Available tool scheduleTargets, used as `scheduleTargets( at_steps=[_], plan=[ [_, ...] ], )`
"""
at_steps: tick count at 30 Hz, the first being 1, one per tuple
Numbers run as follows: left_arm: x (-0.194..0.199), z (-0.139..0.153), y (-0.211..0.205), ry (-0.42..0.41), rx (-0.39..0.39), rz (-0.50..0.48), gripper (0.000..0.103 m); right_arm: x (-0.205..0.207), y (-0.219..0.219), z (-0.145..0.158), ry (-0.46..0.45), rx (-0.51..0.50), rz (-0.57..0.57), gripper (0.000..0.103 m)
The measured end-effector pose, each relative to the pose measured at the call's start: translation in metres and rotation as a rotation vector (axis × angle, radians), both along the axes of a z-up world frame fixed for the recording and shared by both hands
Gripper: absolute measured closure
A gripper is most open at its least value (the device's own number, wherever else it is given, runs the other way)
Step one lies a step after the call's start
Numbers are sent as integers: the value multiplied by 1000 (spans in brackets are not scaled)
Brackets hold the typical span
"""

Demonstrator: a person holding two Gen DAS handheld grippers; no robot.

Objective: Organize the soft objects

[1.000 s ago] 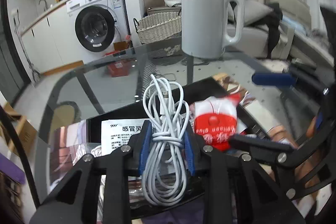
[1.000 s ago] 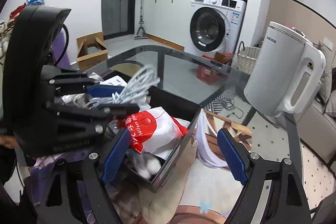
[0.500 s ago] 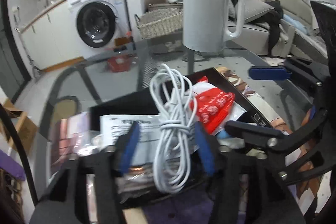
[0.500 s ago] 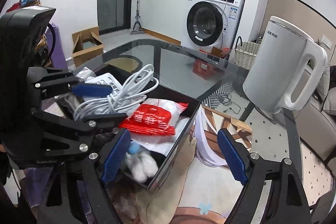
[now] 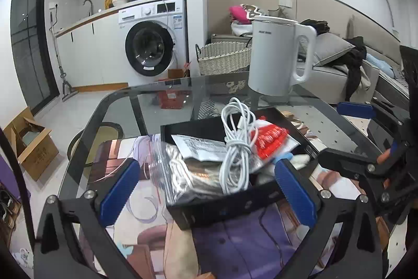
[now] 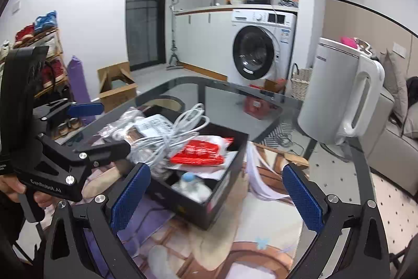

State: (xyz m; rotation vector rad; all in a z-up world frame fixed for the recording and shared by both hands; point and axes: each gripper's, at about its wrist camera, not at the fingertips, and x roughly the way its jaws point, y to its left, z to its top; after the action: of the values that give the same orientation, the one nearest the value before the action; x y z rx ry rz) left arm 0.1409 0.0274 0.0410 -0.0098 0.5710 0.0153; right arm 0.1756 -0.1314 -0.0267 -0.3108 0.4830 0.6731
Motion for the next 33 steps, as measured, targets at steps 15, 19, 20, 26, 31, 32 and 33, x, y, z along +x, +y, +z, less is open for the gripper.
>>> scheduleTargets(
  at_steps=[15, 19, 20, 26, 31, 32, 33],
  plan=[
    [-29, -25, 8, -18, -34, 68, 0, -35, -27, -20, 4, 50, -26, 1],
    [-32, -31, 9, -21, -36, 84, 0, -38, -28, -25, -11, 66, -32, 1],
    [-33, -31, 9, -27, -43, 81, 0, -38, -28, -27, -8, 75, -38, 1],
    [-38, -28, 13, -63, -57, 94, 0, -43, -31, -24, -65, 133, -53, 1],
    [-40, -30, 15, -68, -62, 103, 0, -45, -29, -24, -80, 130, -43, 1],
    [-41, -29, 15, -76, -57, 108, 0, -46, -29, -24, -79, 130, -44, 1],
    [-43, -29, 14, -83, -53, 108, 0, -46, -29, -24, -82, 132, -47, 1]
  ],
)
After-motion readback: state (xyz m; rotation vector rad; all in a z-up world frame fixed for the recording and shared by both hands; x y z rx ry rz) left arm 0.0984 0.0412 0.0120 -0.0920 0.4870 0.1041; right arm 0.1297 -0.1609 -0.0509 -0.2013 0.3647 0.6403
